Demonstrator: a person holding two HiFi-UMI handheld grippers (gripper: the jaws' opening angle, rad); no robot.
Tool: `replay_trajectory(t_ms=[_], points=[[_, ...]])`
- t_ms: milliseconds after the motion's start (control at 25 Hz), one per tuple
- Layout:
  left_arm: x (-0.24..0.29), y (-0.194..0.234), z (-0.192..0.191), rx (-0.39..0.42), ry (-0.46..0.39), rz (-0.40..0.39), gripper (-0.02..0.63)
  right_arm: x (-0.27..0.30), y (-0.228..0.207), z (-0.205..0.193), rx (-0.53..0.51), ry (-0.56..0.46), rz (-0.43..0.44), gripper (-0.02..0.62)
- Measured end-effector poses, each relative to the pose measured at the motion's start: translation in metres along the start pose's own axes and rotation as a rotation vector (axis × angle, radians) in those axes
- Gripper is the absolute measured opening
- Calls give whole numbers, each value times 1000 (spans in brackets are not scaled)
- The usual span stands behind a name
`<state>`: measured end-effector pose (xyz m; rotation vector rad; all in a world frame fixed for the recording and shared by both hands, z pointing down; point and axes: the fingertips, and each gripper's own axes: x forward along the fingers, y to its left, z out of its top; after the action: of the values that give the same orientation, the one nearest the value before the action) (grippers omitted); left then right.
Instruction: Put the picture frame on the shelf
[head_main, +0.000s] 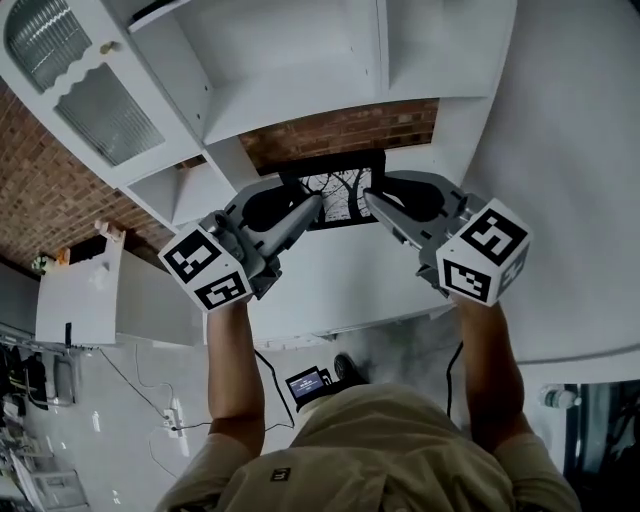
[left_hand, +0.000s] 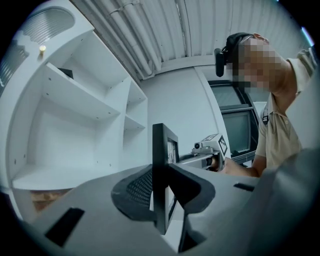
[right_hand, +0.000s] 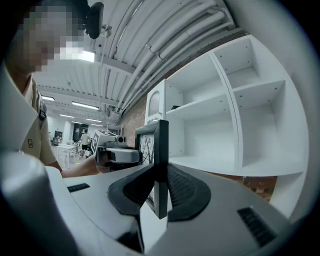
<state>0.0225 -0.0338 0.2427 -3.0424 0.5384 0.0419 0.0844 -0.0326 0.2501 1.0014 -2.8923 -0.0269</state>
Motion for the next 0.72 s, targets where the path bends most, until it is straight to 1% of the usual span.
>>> replay_trajectory(t_ms=[80,120,160,280,360,440,560,640,720], points=[[1,-2,0,17,0,-1,80,-3,1,0,-7,-12,-10,74],[-1,4,1,23,-1,2,81,3,-1,2,-11,-15,-15,74],[-4,19,3,27,-3,8,84,17,-6,6,-15,-15,-19,74],[-22,89,15,36,-12,38,88,83,-29,23,-12,-13,-31,74],[-27,115,21,46,-14,65,91,107,-38,30,-5,-17,-36,74],[-28,121,23,54,-22,93,92,111,-41,32,1,-26,-46,74],[-27,123,25,56,-56,135,93,111,-44,34,6,-47,-60,74],[-25,138,27,54,-74,169,95,123,-56,38,11,-56,-57,74],[-21,165,32,58,-78,214,95,145,-76,47,16,-61,-41,74]])
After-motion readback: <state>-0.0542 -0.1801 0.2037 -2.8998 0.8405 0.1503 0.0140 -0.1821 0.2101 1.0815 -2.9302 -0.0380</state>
